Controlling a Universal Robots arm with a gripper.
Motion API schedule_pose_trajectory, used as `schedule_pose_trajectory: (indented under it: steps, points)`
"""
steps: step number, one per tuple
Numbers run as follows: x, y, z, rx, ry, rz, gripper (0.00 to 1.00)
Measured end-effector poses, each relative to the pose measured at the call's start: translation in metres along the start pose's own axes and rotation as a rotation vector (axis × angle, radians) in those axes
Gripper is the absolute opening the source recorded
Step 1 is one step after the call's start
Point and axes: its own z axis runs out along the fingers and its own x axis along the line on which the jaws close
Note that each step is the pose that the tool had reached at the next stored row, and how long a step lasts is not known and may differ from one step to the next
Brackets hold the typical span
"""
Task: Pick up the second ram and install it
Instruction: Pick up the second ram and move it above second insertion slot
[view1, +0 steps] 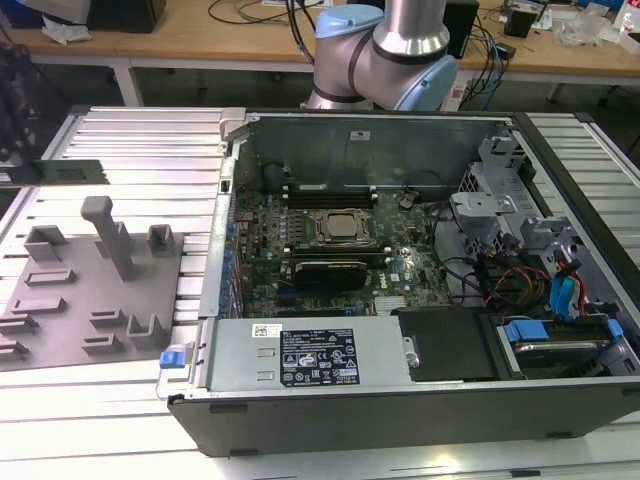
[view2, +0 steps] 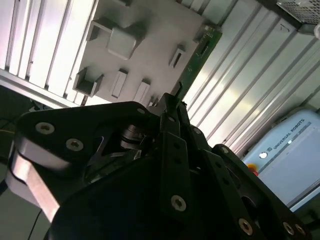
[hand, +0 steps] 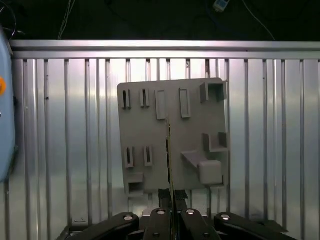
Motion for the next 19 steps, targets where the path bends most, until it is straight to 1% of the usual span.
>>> schedule_pose_trajectory:
  steps: [2, 3, 4, 6, 7, 8, 10, 12, 13, 15, 16, 17, 19]
  points:
    - [-0.0001, -0.0116, -0.0001, 0.0000, -0.0001, 0.000, 0.14]
    - [-0.0003, -0.0242, -0.0003, -0.0002, 0.0001, 0.000, 0.14]
    - [-0.0004, -0.0341, -0.0003, -0.0002, 0.0000, 0.000, 0.14]
    - [-0.0005, -0.0427, -0.0004, -0.0003, 0.0000, 0.000, 0.14]
    - [-0.0006, -0.0509, -0.0005, -0.0004, 0.0000, 0.000, 0.14]
    - [-0.0007, -0.0616, -0.0006, -0.0005, 0.0000, 0.000, 0.14]
    - [-0.0009, -0.0755, -0.0007, -0.0005, -0.0007, 0.001, 0.14]
    - [-0.0010, -0.0782, -0.0006, -0.0003, -0.0022, 0.009, 0.14]
    - [-0.0011, -0.0797, -0.0004, 0.0002, -0.0034, 0.023, 0.14]
    - [-0.0012, -0.0811, -0.0002, 0.0005, -0.0047, 0.034, 0.14]
    - [-0.0014, -0.0859, -0.0001, 0.0006, -0.0059, 0.040, 0.14]
    - [-0.0024, -0.0943, 0.0000, 0.0007, -0.0059, 0.042, 0.14]
    - [-0.0040, -0.1063, 0.0004, 0.0009, -0.0061, 0.045, 0.14]
